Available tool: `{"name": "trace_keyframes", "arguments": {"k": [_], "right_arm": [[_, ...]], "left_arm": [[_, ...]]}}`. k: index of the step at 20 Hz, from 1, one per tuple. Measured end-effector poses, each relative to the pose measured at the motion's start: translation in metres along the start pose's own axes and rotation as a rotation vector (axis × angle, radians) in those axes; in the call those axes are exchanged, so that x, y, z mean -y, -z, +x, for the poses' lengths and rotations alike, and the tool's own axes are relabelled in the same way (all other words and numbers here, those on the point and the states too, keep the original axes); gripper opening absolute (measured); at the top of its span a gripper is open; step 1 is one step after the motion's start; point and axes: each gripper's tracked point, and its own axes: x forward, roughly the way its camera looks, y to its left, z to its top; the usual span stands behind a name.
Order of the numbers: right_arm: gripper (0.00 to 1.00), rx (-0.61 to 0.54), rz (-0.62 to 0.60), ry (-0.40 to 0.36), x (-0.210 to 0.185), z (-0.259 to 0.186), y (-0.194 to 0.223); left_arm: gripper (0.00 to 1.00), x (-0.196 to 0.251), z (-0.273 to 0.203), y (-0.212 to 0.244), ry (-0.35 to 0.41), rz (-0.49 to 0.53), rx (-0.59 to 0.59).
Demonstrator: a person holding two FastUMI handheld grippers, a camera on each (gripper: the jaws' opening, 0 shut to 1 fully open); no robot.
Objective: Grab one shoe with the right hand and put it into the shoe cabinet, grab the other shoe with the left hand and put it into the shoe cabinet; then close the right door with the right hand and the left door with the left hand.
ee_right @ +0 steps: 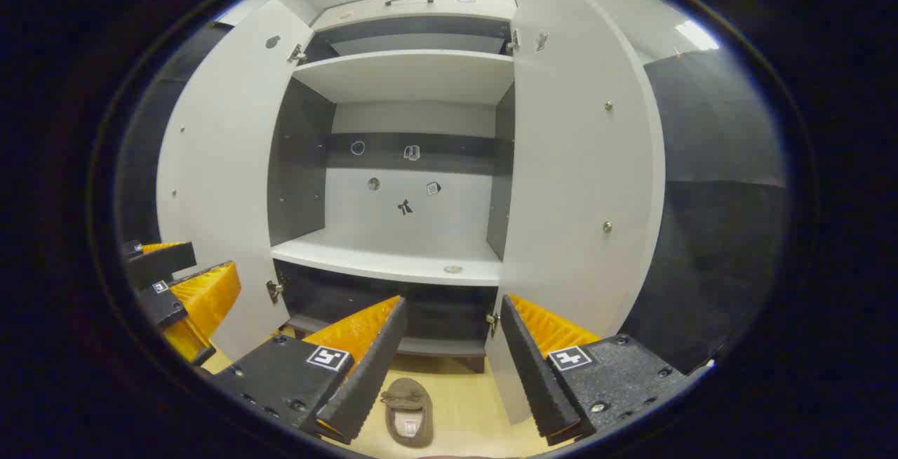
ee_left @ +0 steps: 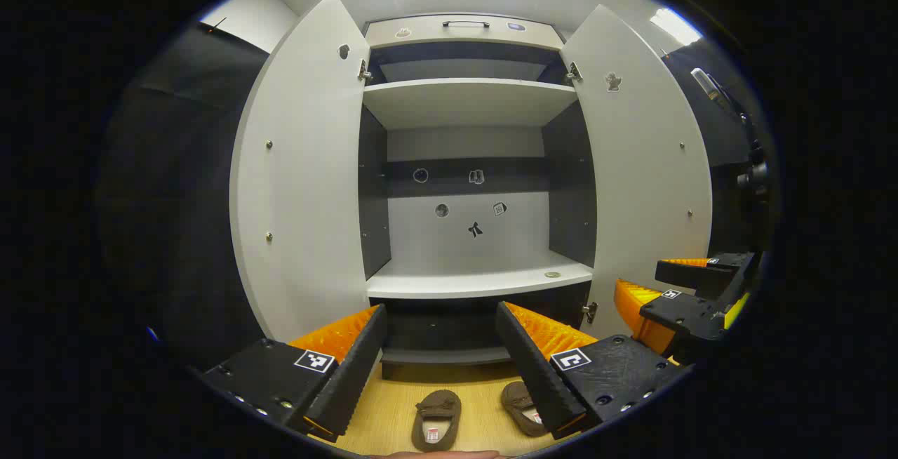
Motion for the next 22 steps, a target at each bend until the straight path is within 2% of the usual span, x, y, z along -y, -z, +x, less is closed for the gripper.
{"name": "trace_keyframes", "arguments": {"k": [11, 22], "right_arm": [[0.88, 0.019, 0.003, -0.008, 0.008, -0.009, -0.004], [0.88, -0.084, -0.002, -0.086, -0.012, 0.004, 0.026]], "left_arm": [[0.96, -0.002, -0.003, 0.003, -0.025, -0.011, -0.005], [0.96, -0.032, -0.002, 0.009, -0.093, -0.013, -0.023]]}}
